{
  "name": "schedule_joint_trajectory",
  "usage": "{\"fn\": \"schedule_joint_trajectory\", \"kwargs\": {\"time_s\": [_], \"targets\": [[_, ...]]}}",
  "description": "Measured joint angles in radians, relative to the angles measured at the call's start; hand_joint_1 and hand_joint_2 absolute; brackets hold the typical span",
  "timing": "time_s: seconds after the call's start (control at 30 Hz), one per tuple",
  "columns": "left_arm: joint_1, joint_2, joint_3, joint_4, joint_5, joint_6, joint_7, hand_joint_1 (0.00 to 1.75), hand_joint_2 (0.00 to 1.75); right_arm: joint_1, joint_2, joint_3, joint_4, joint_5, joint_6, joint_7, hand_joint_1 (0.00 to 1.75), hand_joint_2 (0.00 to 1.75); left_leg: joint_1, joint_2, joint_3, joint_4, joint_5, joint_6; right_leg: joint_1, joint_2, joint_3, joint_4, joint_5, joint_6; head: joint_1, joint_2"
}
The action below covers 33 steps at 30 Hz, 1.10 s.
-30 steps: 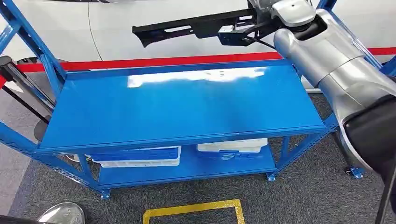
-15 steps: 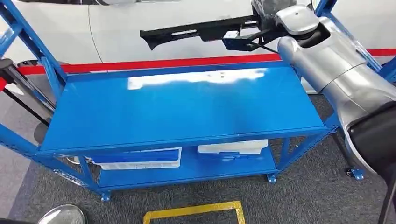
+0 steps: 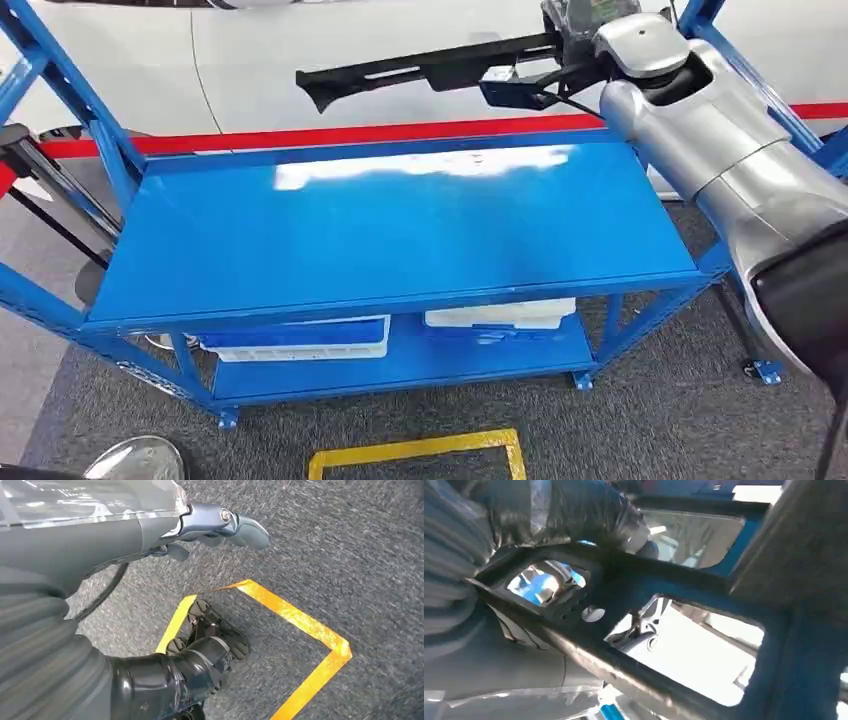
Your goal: Take the parts from the cabinet and place them on the table.
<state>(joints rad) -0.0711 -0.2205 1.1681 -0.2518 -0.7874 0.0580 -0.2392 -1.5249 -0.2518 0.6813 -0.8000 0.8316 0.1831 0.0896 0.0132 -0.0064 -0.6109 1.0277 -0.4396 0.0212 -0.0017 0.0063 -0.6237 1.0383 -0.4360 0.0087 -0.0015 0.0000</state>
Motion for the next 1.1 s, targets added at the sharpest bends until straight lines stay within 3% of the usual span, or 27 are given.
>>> {"fn": "schedule_joint_trajectory", "kwargs": {"time_s": [0.03,0.07,0.1,0.13,0.2,0.23,0.27,0.3,0.37,0.4,0.43,0.53,0.6,0.63,0.7,0.73,0.77,0.8,0.83,0.87,0.9,0.93,1.03,1.1], "targets": [[0.0,0.0,0.0,0.0,-0.002,0.0,0.0,0.0,1.75,0.002,-0.001,0.0,-0.003,0.004,0.0,0.0,1.75,1.75,-0.001,-0.001,0.001,-0.002,0.001,-0.005,-0.001,0.0,-0.001,-0.001,0.001,-0.004,0.0,0.0],[0.0,0.0,0.0,0.0,-0.003,0.0,0.0,0.0,1.75,0.004,-0.001,0.0,-0.009,0.006,-0.001,0.0,1.75,1.75,-0.003,0.0,-0.004,0.003,-0.009,-0.011,-0.013,-0.003,0.005,-0.011,0.006,-0.012,-0.001,0.0],[0.0,0.0,0.0,0.0,-0.006,0.0,0.0,0.0,1.75,0.006,-0.002,-0.002,-0.016,0.006,-0.003,0.0,1.75,1.75,-0.001,0.001,-0.011,0.027,-0.027,-0.016,-0.013,-0.003,0.007,-0.013,0.007,-0.016,0.0,0.0],[0.001,0.0,0.0,0.0,-0.008,0.0,0.0,0.0,1.75,0.008,-0.005,-0.008,-0.021,0.004,-0.009,0.0,1.75,1.75,0.0,0.002,-0.034,0.082,-0.062,-0.018,-0.013,-0.005,0.006,-0.013,0.007,-0.024,-0.001,0.0],[0.003,0.0,0.001,0.0,-0.012,0.0,0.0,0.0,1.75,0.022,-0.008,-0.025,-0.039,-0.007,-0.025,0.001,1.75,1.75,0.001,0.002,-0.11,0.248,-0.131,-0.023,-0.011,-0.004,0.006,-0.013,0.007,-0.025,0.0,0.0],[0.003,0.0,0.002,0.0,-0.013,0.0,-0.001,0.0,1.75,0.029,-0.009,-0.034,-0.048,-0.011,-0.027,-0.001,1.75,1.75,0.001,0.002,-0.139,0.303,-0.142,-0.024,-0.01,-0.003,0.006,-0.012,0.006,-0.026,0.0,0.0],[0.003,0.0,0.002,0.0,-0.015,0.0,-0.001,0.0,1.75,0.034,-0.01,-0.04,-0.056,-0.013,-0.026,-0.003,1.75,1.75,0.001,0.002,-0.145,0.308,-0.129,-0.024,-0.01,-0.003,0.007,-0.01,0.005,-0.027,0.0,0.0],[0.002,0.0,0.002,0.0,-0.017,0.0,-0.001,0.0,1.75,0.038,-0.012,-0.043,-0.066,-0.013,-0.024,-0.006,1.75,1.75,0.001,0.002,-0.128,0.265,-0.093,-0.022,-0.01,-0.001,0.008,-0.008,0.003,-0.027,0.0,0.0],[0.002,0.0,0.003,0.0,-0.017,0.0,-0.003,0.0,1.75,0.04,-0.014,-0.049,-0.084,-0.018,-0.02,-0.01,1.75,1.75,0.0,0.002,-0.052,0.1,-0.003,-0.013,-0.01,0.0,0.012,-0.004,-0.002,-0.023,0.0,0.0],[0.002,0.001,0.004,0.0,-0.018,0.0,-0.003,0.0,1.75,0.04,-0.016,-0.055,-0.089,-0.024,-0.014,-0.014,1.75,1.75,-0.001,0.003,-0.023,0.025,0.014,-0.005,-0.01,0.0,0.012,-0.003,-0.005,-0.021,0.0,0.0],[0.002,0.002,0.005,0.0,-0.018,0.0,-0.003,0.0,1.75,0.04,-0.02,-0.06,-0.091,-0.024,-0.01,-0.017,1.75,1.75,-0.006,0.003,-0.008,0.008,0.006,-0.005,-0.002,0.0,0.007,0.002,-0.007,-0.016,0.0,0.0],[0.002,0.002,0.005,0.0,-0.019,-0.001,-0.005,0.0,1.75,0.045,-0.03,-0.063,-0.102,-0.022,-0.01,-0.021,1.75,1.75,-0.008,-0.001,-0.012,0.004,0.006,0.001,-0.004,-0.001,0.005,-0.006,-0.001,-0.002,0.0,0.0],[0.004,0.0,0.005,0.0,-0.019,-0.001,-0.006,0.0,1.75,0.046,-0.038,-0.064,-0.109,-0.021,-0.011,-0.023,1.75,1.75,0.001,0.003,-0.001,-0.014,0.015,0.014,-0.008,0.0,0.002,0.011,-0.017,0.007,0.0,0.0],[0.003,0.0,0.006,0.0,-0.02,-0.001,-0.006,0.0,1.75,0.045,-0.039,-0.065,-0.112,-0.02,-0.01,-0.024,1.75,1.75,0.001,0.004,0.0,-0.017,0.017,0.019,-0.008,-0.002,-0.022,0.057,-0.053,0.012,0.0,0.0],[0.001,0.0,0.006,0.0,-0.021,-0.001,-0.006,0.0,1.75,0.049,-0.045,-0.068,-0.113,-0.019,-0.011,-0.025,1.75,1.75,0.001,0.004,-0.001,-0.016,0.017,0.021,-0.013,-0.002,-0.095,0.22,-0.128,0.02,0.0,0.0],[0.001,0.0,0.006,0.0,-0.021,-0.001,-0.006,0.0,1.75,0.055,-0.049,-0.069,-0.113,-0.018,-0.011,-0.025,1.75,1.75,0.001,0.003,-0.001,-0.014,0.016,0.023,-0.014,-0.002,-0.126,0.284,-0.146,0.023,0.0,0.0],[0.001,0.0,0.006,0.0,-0.021,-0.001,-0.006,0.0,1.75,0.06,-0.051,-0.069,-0.113,-0.018,-0.011,-0.025,1.75,1.75,0.001,0.003,-0.001,-0.013,0.015,0.024,-0.015,-0.002,-0.139,0.307,-0.14,0.024,0.0,0.0],[0.001,0.0,0.006,0.0,-0.021,-0.001,-0.006,0.0,1.75,0.063,-0.053,-0.069,-0.113,-0.017,-0.011,-0.025,1.75,1.75,0.001,0.002,0.0,-0.011,0.014,0.023,-0.016,-0.003,-0.129,0.278,-0.111,0.024,0.0,0.0],[0.002,0.0,0.006,0.0,-0.022,-0.001,-0.006,0.0,1.75,0.063,-0.054,-0.069,-0.114,-0.016,-0.011,-0.025,1.75,1.75,0.001,0.001,0.0,-0.008,0.011,0.021,-0.017,-0.003,-0.098,0.211,-0.07,0.023,0.0,0.0],[0.003,-0.002,0.007,0.0,-0.022,-0.001,-0.006,0.0,1.75,0.062,-0.055,-0.069,-0.119,-0.015,-0.011,-0.025,1.75,1.75,0.001,0.001,0.002,-0.005,0.008,0.018,-0.018,-0.003,-0.047,0.106,-0.018,0.02,0.0,0.0],[0.003,-0.002,0.007,0.0,-0.022,-0.001,-0.006,0.0,1.75,0.061,-0.057,-0.069,-0.121,-0.015,-0.012,-0.025,1.75,1.75,0.001,0.001,0.002,-0.002,0.005,0.014,-0.018,-0.003,-0.01,0.023,0.009,0.017,0.0,0.0],[0.002,-0.002,0.008,0.0,-0.022,-0.001,-0.006,0.0,1.75,0.061,-0.057,-0.07,-0.122,-0.015,-0.012,-0.025,1.75,1.75,-0.005,0.001,-0.003,-0.001,0.003,0.01,-0.009,-0.002,0.006,0.007,-0.008,0.014,0.0,0.0],[-0.001,-0.002,0.01,0.0,-0.022,0.0,-0.008,0.0,1.75,0.062,-0.058,-0.07,-0.124,-0.013,-0.012,-0.025,1.75,1.75,-0.003,0.0,-0.005,-0.001,0.005,-0.001,-0.005,-0.001,0.0,0.004,-0.005,0.004,0.0,0.0],[-0.001,-0.001,0.012,0.0,-0.023,0.0,-0.012,0.0,1.75,0.062,-0.058,-0.07,-0.125,-0.01,-0.012,-0.025,1.75,1.75,-0.001,0.001,-0.011,0.011,-0.008,-0.011,-0.016,-0.004,0.005,-0.007,0.003,-0.01,0.0,0.0]]}}
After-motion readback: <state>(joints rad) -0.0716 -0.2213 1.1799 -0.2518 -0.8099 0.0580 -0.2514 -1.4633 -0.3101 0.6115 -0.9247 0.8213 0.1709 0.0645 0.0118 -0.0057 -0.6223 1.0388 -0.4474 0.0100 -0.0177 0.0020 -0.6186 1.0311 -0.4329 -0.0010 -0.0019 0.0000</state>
